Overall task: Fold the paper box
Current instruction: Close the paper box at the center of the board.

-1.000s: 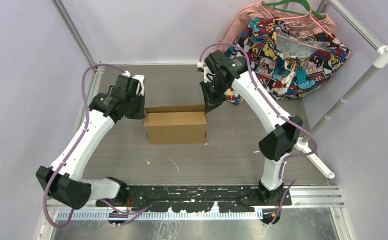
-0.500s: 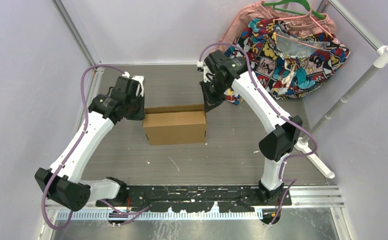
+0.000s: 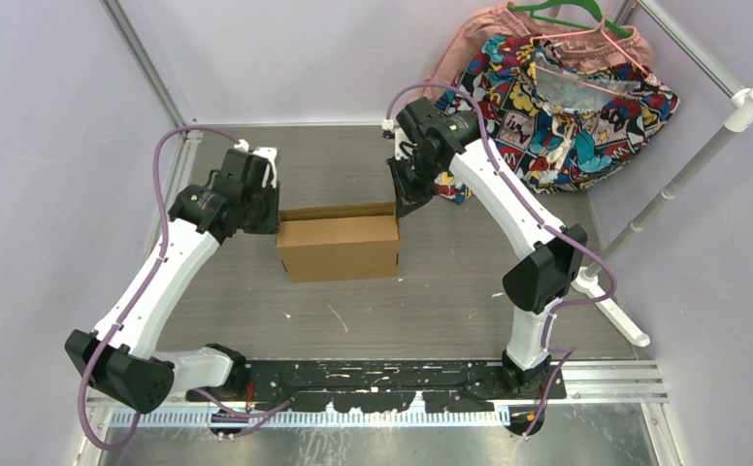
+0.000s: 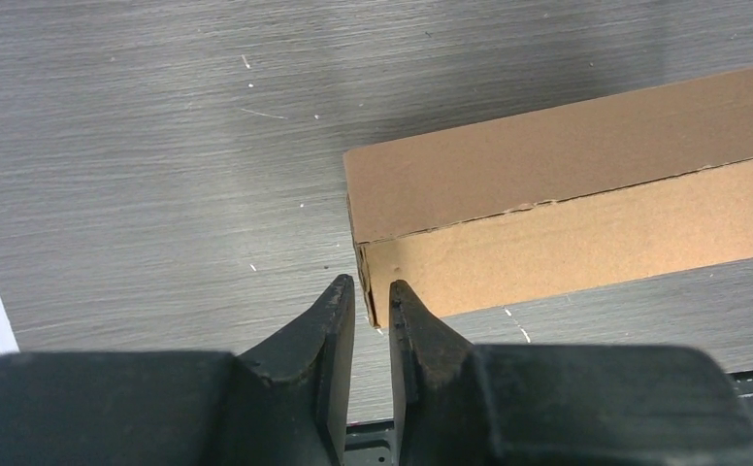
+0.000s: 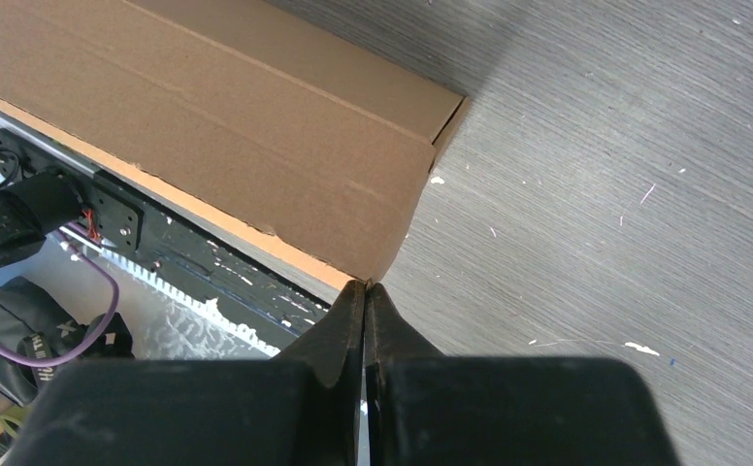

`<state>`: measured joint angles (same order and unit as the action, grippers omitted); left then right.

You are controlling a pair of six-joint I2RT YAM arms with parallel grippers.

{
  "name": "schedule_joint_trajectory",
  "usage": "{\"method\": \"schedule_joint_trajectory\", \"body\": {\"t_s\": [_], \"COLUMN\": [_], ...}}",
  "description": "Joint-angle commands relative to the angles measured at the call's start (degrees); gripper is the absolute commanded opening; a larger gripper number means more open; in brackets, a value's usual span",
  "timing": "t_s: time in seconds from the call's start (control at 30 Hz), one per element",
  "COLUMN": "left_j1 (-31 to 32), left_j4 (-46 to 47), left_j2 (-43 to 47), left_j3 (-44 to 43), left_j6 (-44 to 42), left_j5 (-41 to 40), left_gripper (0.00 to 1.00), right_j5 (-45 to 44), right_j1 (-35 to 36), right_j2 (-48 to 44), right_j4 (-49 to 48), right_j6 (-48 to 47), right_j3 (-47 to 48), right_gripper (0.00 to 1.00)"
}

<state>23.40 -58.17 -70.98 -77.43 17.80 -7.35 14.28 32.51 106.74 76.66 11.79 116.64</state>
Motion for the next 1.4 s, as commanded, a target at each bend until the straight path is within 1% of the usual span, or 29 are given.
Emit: {"method": "schedule_joint_trajectory", "body": {"t_s": [0.0,0.23,0.4,0.53,0.7,0.87,1.0,1.2,1.37], "left_j1": [0.2,0.2,0.2,1.1,6.9,14.7,19.5,23.4,25.2], "left_j4": [-0.8,-2.0,-5.1,-5.4,-3.6,0.2,2.8,6.1,8.0], "left_j2": [2.1,2.9,4.3,5.0,3.3,0.8,-1.7,-4.7,-6.9], "left_j3": [-1.3,-2.0,-6.2,-8.0,-6.8,-5.2,-4.3,-3.3,-2.8], "left_j6": [-0.2,0.2,1.1,2.5,5.0,8.3,9.8,10.6,10.5], "left_j5": [-2.4,-2.8,-1.2,2.0,1.6,-0.9,-3.1,-6.7,-9.3], "left_gripper": [0.22,0.21,0.17,0.09,0.05,0.04,0.04,0.03,0.02], "right_j5": [1.1,1.1,1.0,1.1,1.2,1.0,1.0,1.0,1.4], "right_j1": [0.2,0.0,-0.1,-0.1,-0.1,-0.1,-0.1,-0.1,-0.1], "right_j2": [-3.2,-3.2,-3.2,-3.2,-3.3,-3.5,-3.6,-4.0,-4.2], "right_j4": [-1.5,-1.3,-1.2,-1.3,-1.3,-1.3,-1.4,-1.6,-1.9], "right_j6": [0.1,-0.1,-0.2,-0.1,0.1,0.2,0.1,0.1,0.1], "right_j3": [0.3,0.3,0.5,0.6,0.6,0.3,0.0,-0.6,-0.8], "right_gripper": [0.01,0.01,0.01,0.01,0.01,0.01,0.01,0.01,0.01]}}
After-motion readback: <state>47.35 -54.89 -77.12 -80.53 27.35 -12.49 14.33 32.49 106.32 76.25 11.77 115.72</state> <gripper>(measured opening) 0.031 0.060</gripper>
